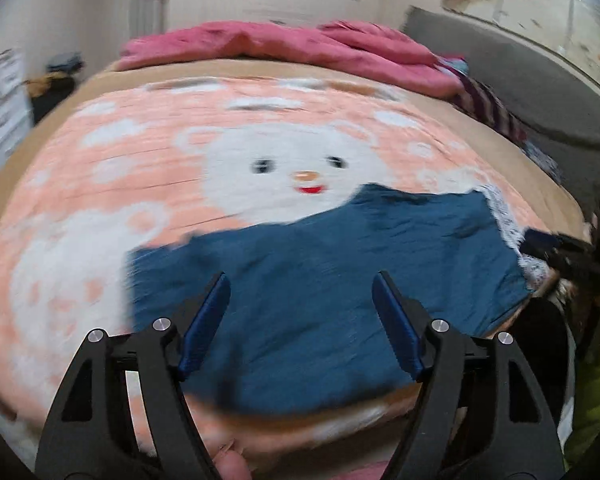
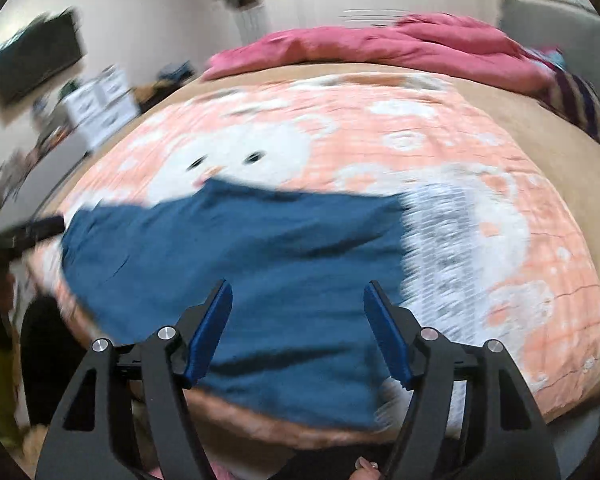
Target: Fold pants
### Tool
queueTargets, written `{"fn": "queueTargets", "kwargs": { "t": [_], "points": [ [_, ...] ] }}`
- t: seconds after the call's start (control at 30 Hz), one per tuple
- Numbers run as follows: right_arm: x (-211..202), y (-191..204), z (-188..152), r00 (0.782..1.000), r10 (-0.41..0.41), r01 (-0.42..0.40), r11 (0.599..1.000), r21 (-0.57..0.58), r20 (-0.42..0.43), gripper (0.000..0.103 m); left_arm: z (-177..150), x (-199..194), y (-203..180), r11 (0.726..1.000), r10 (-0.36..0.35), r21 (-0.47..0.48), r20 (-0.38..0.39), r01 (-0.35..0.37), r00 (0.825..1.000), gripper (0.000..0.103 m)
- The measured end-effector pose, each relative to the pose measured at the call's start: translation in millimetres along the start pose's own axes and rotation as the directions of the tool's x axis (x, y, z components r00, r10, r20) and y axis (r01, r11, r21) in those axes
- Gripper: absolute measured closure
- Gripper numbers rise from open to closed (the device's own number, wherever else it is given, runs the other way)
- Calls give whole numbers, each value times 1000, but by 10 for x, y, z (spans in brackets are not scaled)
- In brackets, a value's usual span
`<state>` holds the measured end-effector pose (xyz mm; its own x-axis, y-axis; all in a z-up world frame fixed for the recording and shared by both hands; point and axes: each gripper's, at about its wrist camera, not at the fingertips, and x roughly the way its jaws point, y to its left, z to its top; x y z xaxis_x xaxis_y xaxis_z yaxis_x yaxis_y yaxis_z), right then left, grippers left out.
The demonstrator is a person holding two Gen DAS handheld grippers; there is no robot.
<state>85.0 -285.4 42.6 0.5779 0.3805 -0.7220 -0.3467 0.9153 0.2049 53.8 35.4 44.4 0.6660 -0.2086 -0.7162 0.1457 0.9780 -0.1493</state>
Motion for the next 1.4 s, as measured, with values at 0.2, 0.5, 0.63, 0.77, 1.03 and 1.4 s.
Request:
{"fn": "queueTargets", "kwargs": {
  "t": [0.2, 0.5, 0.63, 0.77, 1.03, 1.4],
  "points": [
    [252, -821, 336, 999, -48, 50, 990, 130, -25, 36, 474, 686, -334, 998, -53, 29, -77, 55, 996, 37],
    [942, -1520, 530, 988, 105, -65, 946, 317, -110, 52, 759, 1543, -372, 998, -50, 21, -206, 56, 977, 52],
    [999, -1478, 451, 989, 116, -88, 957, 277, -88, 54, 753, 1694, -401, 996, -69, 40, -228, 80, 971, 52],
    [921, -1392, 444, 992, 101, -84, 974, 209, -69, 64, 734, 1847, -460, 992, -104, 50, -250, 120, 963, 61],
    [926, -1288, 409, 992, 114, -105, 985, 140, -57, 78, 708, 1901, -524, 985, -164, 14, -266, 174, 950, 98],
    [752, -1145, 735, 998, -36, 34, 999, 40, 55, 80, 950, 1753, -689, 994, -66, 83, -122, 77, 990, 99]
  ]
}}
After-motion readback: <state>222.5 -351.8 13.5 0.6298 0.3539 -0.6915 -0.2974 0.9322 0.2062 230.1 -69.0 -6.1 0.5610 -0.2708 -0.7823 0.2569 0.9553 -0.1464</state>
